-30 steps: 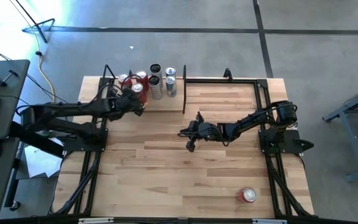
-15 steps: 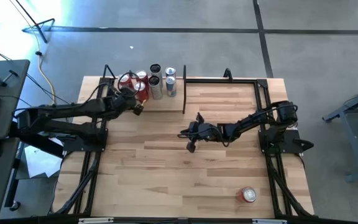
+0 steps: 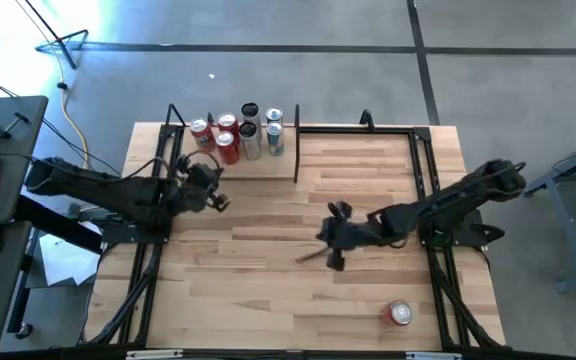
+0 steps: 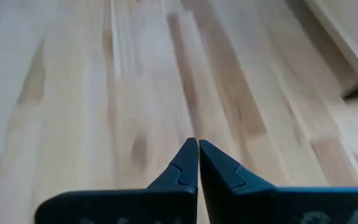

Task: Place canned beverage on shelf
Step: Put the red soda can on the shelf aligned with the other red soda can

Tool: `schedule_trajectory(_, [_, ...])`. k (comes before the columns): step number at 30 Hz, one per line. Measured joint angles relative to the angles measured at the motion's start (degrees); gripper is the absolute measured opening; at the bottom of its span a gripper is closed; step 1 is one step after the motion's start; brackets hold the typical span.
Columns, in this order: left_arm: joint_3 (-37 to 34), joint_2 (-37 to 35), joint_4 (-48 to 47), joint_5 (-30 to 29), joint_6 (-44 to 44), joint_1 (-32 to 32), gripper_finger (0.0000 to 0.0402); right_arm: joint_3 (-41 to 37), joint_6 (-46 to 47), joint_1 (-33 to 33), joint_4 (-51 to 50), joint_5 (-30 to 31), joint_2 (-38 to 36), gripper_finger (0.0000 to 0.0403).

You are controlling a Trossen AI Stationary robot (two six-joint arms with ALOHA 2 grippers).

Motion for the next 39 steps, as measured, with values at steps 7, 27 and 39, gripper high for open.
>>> schedule_trajectory(7, [-0.11,1.29,1.12,-2.76,-3.78,-9.75,0.0,16.43,16.21,11.91,-36.22,2.12,0.48,0.0006])
schedule_trajectory(27, [-3.45,1.8,5.35,-3.09,-5.38,-15.56,0.0,37.98,77.55,34.58,-69.17,-19.51,16.94,0.0267])
schedule_trajectory(39, [-3.45,1.79,5.32,-2.67,-5.38,-15.54,0.0,35.2,77.04,34.56,-67.69,-23.36,17.42,0.0273])
